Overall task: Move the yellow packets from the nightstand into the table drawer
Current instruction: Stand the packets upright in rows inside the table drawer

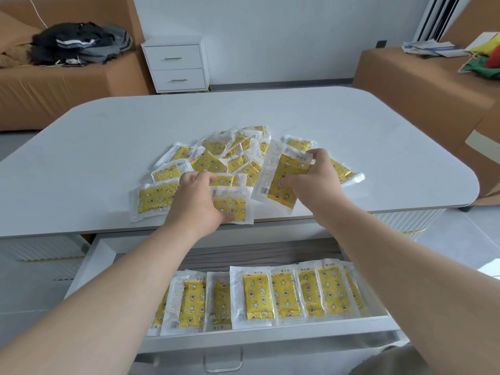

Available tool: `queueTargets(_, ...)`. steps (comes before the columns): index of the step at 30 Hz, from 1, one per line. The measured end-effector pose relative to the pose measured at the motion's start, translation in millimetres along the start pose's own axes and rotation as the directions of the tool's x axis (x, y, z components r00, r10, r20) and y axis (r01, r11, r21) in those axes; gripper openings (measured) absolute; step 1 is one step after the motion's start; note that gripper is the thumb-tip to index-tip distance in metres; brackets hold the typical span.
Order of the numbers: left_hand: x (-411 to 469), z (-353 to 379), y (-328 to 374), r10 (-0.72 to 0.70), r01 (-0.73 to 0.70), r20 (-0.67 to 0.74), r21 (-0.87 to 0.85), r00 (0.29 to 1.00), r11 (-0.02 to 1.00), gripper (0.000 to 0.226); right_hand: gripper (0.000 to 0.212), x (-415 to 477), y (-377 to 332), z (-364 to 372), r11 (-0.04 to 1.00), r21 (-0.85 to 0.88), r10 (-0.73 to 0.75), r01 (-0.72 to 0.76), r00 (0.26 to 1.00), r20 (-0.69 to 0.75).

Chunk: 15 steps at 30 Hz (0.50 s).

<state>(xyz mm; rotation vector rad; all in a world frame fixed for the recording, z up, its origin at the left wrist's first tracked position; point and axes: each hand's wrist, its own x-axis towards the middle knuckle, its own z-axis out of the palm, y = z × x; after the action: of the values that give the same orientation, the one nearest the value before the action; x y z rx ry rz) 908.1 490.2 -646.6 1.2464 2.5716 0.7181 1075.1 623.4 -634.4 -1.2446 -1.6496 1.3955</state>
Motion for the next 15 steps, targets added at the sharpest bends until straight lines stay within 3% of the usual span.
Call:
queueTargets(5, -1.4, -1.9, 3.1, 0.003, -0.003, -0.002, -0.007, 1.000, 1.000, 0.110, 0.061, -6.0, -1.5, 0.3, 1.000, -0.001, 0.006, -0.006, 0.999, 0.033)
queueTargets(8, -3.3, -2.9, 4.5, 0.021, -0.021, -0.015, -0.023, 1.000, 1.000, 0.110, 0.036, -6.4, -0.9, 1.7, 0.999, -0.033, -0.019, 0.021, 0.997, 0.079)
queueTargets(10, -4.0, -1.9, 1.3, 0.066, -0.066, -0.016, -0.007, 0.998, 0.998, 0.091, 0.024, -7.6, -3.0, 0.0, 0.997, -0.075, -0.024, 0.036, 0.987, 0.159)
queueTargets(13, -8.5, -4.6, -2.4, 0.108, -0.108, 0.001, 0.020, 0.994, 0.994, 0.032, 0.018, -8.7, -5.5, -6.0, 0.986, -0.153, -0.008, 0.070, 0.928, 0.373)
queueTargets(15, -13.4, -9.5, -4.8, 0.086, -0.087, 0.035, 0.017, 0.996, 0.996, 0.022, 0.019, -10.7, -4.6, -9.1, 0.977, -0.195, 0.031, 0.086, 0.847, 0.531)
